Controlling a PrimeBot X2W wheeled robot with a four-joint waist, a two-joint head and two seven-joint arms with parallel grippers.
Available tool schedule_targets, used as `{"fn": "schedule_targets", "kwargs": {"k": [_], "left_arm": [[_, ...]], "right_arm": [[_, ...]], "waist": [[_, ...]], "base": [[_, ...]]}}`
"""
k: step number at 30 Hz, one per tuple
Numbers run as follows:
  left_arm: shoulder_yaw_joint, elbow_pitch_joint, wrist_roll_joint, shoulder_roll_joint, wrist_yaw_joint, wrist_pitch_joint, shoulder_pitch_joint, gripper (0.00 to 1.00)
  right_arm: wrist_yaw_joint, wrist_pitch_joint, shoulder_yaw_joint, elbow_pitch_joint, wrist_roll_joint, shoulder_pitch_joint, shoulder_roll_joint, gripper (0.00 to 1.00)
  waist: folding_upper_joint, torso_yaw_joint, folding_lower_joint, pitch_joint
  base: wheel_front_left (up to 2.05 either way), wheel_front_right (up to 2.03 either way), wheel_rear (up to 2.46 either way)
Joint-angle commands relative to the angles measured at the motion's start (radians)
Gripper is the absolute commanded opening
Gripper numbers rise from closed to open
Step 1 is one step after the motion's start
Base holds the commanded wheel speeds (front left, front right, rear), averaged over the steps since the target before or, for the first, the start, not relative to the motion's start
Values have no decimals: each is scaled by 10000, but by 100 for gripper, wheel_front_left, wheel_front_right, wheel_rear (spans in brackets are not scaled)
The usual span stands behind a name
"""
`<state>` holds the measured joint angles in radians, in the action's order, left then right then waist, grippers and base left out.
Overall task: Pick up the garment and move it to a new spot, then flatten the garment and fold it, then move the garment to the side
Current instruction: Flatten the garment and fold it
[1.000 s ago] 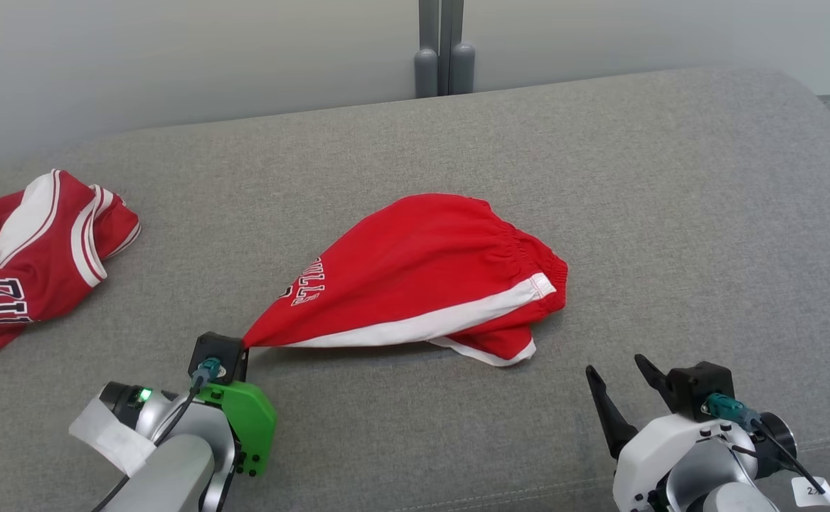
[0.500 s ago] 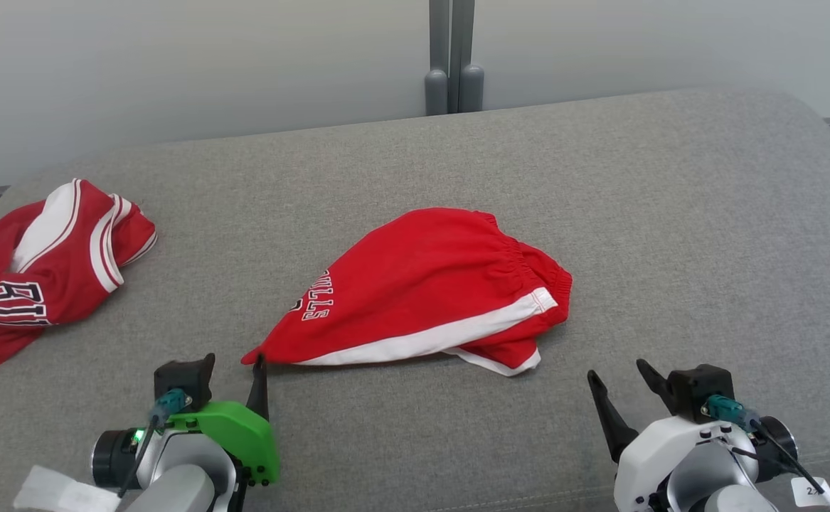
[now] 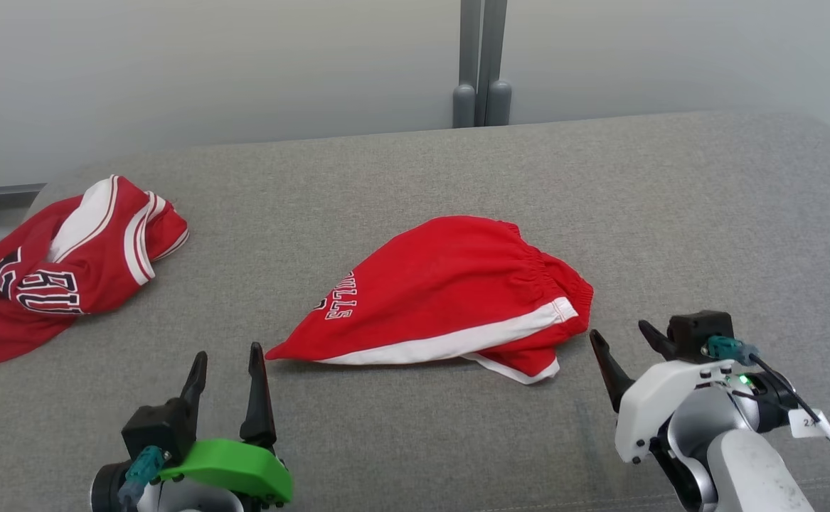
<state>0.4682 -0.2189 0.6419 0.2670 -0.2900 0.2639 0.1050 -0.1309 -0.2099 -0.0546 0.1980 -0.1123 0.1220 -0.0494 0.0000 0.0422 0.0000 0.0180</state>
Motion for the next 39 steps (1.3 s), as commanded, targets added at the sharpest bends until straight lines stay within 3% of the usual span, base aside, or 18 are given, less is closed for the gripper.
{"fn": "schedule_targets", "kwargs": {"k": [1, 13, 29, 30, 32, 33, 34, 35, 39], "left_arm": [[-131, 204, -381, -78, 54, 13, -326, 100], [-332, 1140, -2520, -499, 602, 16, -1367, 100], [-550, 1418, -2955, -423, 1098, 17, -1782, 100], [-553, 1419, -2959, -434, 1108, 17, -1765, 100], [-571, 1380, -2963, -458, 1156, 17, -1707, 100], [-573, 1367, -2970, -471, 1155, 17, -1667, 100], [-585, 1343, -2975, -482, 1158, 17, -1638, 100], [-593, 1321, -2972, -493, 1166, 17, -1615, 100], [-604, 1234, -2961, -549, 1204, 17, -1563, 100]], "right_arm": [[3, -198, 18, 126, 127, 321, -22, 100], [3, -1850, 310, 1795, 195, 1729, -17, 100], [3, -2342, 901, 3645, 304, 2806, -56, 100], [3, -2364, 909, 3766, 290, 2883, -52, 92], [3, -2482, 961, 3998, 229, 3005, -52, 44], [3, -2542, 935, 4086, 234, 3062, -60, 31], [3, -2550, 934, 4149, 221, 3120, -78, 7], [3, -2560, 934, 4211, 210, 3178, -106, 0], [3, -2300, 811, 4260, 323, 3488, -291, 0]], "waist": [[0, -114, 0, 51], [0, -786, 0, 36], [0, -1660, 0, -260], [0, -1700, 0, -293], [0, -1776, 0, -354], [0, -1812, 0, -376], [0, -1843, 0, -391], [0, -1871, 0, -404], [0, -1965, 0, -427]], "base": [[0, 0, 0], [0, 0, 0], [0, 0, 0], [0, 0, 0], [0, 0, 0], [0, 0, 0], [0, 0, 0], [0, 0, 0], [0, 0, 0]]}}
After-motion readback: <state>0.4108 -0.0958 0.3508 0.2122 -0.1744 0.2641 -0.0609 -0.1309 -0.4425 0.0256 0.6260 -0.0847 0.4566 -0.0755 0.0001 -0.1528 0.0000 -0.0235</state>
